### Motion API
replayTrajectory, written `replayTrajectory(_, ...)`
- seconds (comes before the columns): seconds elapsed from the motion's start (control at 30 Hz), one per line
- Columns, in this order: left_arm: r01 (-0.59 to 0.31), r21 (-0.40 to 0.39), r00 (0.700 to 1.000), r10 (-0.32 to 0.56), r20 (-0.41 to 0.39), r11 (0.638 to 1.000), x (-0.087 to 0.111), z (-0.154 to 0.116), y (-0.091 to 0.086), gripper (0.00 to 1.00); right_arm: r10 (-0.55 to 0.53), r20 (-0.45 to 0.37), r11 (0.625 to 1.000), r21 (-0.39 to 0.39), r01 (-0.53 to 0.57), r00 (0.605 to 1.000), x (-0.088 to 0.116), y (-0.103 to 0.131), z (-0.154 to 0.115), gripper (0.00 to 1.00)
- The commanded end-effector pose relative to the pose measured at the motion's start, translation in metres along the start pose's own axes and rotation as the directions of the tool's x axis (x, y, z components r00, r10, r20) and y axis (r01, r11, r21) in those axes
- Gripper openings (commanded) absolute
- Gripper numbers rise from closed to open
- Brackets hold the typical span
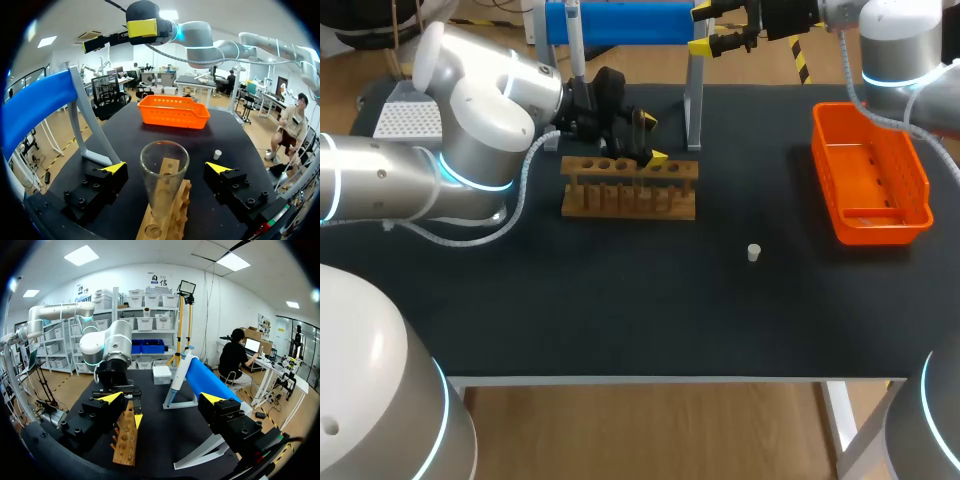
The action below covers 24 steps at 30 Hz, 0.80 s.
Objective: Invert the test tube, pick up the pipette, mount the tip to pipette, aspirate from beaker and dispense into the tube, eject the tip, return the pipette, and cap with the stopper.
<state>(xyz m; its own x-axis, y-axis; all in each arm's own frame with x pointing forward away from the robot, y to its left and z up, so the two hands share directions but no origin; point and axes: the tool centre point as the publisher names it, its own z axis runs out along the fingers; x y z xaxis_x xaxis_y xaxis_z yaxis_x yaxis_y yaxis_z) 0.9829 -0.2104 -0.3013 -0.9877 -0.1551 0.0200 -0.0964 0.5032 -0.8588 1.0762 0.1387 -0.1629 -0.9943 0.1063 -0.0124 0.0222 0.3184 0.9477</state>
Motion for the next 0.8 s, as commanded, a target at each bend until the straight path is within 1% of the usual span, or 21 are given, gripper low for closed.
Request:
replayTrajectory(0.03,-0.001,-0.001,1.0,0.001,-0.003,1.0,-0.001,0.0,0.0,1.0,0.001,-0.005,1.0,0.004,-0.001,1.0,-0.001,0.001,-0.001,1.0)
replayTrajectory(0.57,-0.001,-0.001,1.0,0.001,-0.003,1.0,-0.001,0.0,0.0,1.0,0.001,-0.005,1.0,0.004,-0.001,1.0,-0.001,0.001,-0.001,1.0)
replayTrajectory(0.6,-0.001,-0.001,1.0,0.001,-0.003,1.0,-0.001,0.0,0.0,1.0,-0.002,-0.013,1.0,0.004,0.002,1.0,0.003,-0.001,-0.006,1.0)
replayTrajectory(0.67,-0.001,-0.001,1.0,0.001,-0.003,1.0,-0.001,0.0,0.0,1.0,-0.02,0.012,1.0,0.015,0.02,1.0,0.01,-0.005,-0.021,1.0)
replayTrajectory(0.8,-0.001,-0.001,1.0,0.001,-0.003,1.0,-0.001,0.0,0.0,1.0,-0.02,0.046,0.999,0.035,0.018,0.999,0.024,-0.01,-0.047,1.0)
